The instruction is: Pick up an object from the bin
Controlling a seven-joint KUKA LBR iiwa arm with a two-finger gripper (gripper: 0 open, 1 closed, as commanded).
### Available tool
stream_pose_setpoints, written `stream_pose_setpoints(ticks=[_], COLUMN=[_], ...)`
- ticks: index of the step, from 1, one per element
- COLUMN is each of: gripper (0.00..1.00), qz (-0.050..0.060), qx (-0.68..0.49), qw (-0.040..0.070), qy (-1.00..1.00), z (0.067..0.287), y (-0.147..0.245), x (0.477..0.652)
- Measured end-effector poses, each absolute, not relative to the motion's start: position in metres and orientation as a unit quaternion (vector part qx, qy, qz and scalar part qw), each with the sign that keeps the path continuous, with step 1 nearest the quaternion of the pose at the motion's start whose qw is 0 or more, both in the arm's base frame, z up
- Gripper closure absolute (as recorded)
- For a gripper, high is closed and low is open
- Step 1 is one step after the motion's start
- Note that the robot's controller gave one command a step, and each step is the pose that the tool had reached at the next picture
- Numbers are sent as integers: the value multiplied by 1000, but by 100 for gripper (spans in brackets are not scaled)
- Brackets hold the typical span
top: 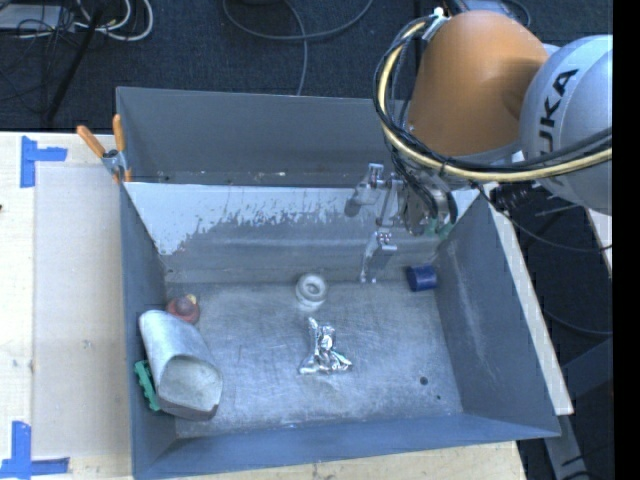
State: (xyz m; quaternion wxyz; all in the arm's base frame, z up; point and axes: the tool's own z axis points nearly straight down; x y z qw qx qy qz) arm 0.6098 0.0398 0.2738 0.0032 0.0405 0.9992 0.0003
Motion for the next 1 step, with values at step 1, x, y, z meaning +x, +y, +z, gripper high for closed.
stream_pose_setpoints(ticks=[1], gripper=[0], qz=[0], qx=[6], qw=[-5], qy=[1000], z=[94], y=[18], x=[564])
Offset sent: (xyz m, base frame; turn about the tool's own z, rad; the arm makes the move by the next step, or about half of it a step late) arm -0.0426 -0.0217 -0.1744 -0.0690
